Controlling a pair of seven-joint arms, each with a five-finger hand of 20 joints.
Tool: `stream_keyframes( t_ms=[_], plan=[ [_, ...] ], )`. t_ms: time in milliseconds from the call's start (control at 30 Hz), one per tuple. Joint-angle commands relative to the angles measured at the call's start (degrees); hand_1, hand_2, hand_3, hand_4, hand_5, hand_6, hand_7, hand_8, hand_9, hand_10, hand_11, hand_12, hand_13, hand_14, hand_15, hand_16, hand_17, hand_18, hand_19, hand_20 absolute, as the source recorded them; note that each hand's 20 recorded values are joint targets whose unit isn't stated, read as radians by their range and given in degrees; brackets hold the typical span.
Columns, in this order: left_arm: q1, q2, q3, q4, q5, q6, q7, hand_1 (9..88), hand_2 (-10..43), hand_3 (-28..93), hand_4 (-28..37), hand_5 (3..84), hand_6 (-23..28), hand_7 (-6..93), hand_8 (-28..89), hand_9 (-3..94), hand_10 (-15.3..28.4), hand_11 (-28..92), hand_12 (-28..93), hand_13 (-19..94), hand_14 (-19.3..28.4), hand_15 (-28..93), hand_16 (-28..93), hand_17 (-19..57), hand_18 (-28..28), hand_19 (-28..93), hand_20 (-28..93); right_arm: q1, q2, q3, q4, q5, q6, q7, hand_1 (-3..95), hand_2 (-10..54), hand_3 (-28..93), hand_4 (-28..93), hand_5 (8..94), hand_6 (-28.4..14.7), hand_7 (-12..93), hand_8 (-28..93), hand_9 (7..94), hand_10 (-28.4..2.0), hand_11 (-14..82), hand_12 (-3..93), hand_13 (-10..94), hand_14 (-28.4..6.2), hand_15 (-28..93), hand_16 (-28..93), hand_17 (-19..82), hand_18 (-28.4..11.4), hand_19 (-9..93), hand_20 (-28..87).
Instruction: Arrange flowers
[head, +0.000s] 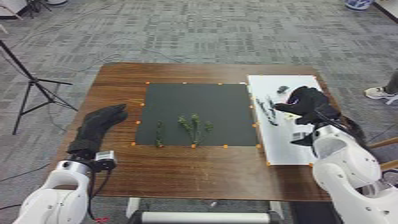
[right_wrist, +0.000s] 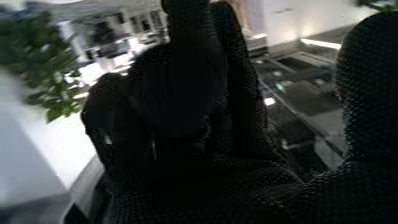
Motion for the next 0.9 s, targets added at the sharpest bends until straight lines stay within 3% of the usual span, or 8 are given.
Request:
stream_keyframes(
  t_ms=[33,500,733,900],
  plan=[
    [-0.4,-0.05,0.59,-0.27,0.61,-0.65,-0.38,20.7,1.1,67,-26.3,46.4,4.4,14.9,-8,47.7,14.4,19,11,34,18.6,18,1,0.0,13.8,8,15,6.59,0.66,-4.18,3.22,-0.76,-9.07,2.07,25.1,-9.5,60,-9,69.5,-5.2,31,-5,87.9,-13.8,27.2,22.3,94,-2.1,59,30,65,-15.8,93,61],
    [0.24,-0.37,0.57,-0.61,0.53,-0.29,-0.29,20.7,1.1,67,-26.1,46.5,4.5,14.8,-8,47.7,14.5,19,11,34,18.6,18,1,0.1,13.8,8,15,15.71,0.8,-11.04,10.14,-4.64,-15.57,3.2,25.1,-9.5,60,-9,74.5,-4.4,34,-5,91.7,-12.8,31.3,23.9,94,-1.4,64,24,68,-14.3,93,61],
    [0.41,-0.58,0.45,-0.83,0.55,-0.63,-0.25,20.7,1.2,67,-26.1,46.4,4.5,14.8,-8,47.7,14.4,19,11,34,18.5,18,1,0.1,13.8,7,15,20.28,0.36,-14.61,13.93,-7.63,-21.44,3.46,23.0,-9.5,58,-9,75.1,-5.0,33,-5,92.1,-13.2,31.3,24.2,94,-1.4,64,24,69,-13.9,93,61],
    [0.2,-0.6,0.42,-0.88,0.56,-0.96,-0.37,20.7,1.1,67,-26.1,46.5,4.5,14.7,-8,47.6,14.4,19,11,34,18.6,18,1,0.1,13.8,7,15,22.1,-0.48,-16.5,15.67,-8.55,-22.64,3.35,22.0,-9.5,57,-9,75.5,-5.2,32,-5,92.2,-13.6,31.6,24.3,94,-1.4,64,24,70,-13.6,93,61]
  ],
)
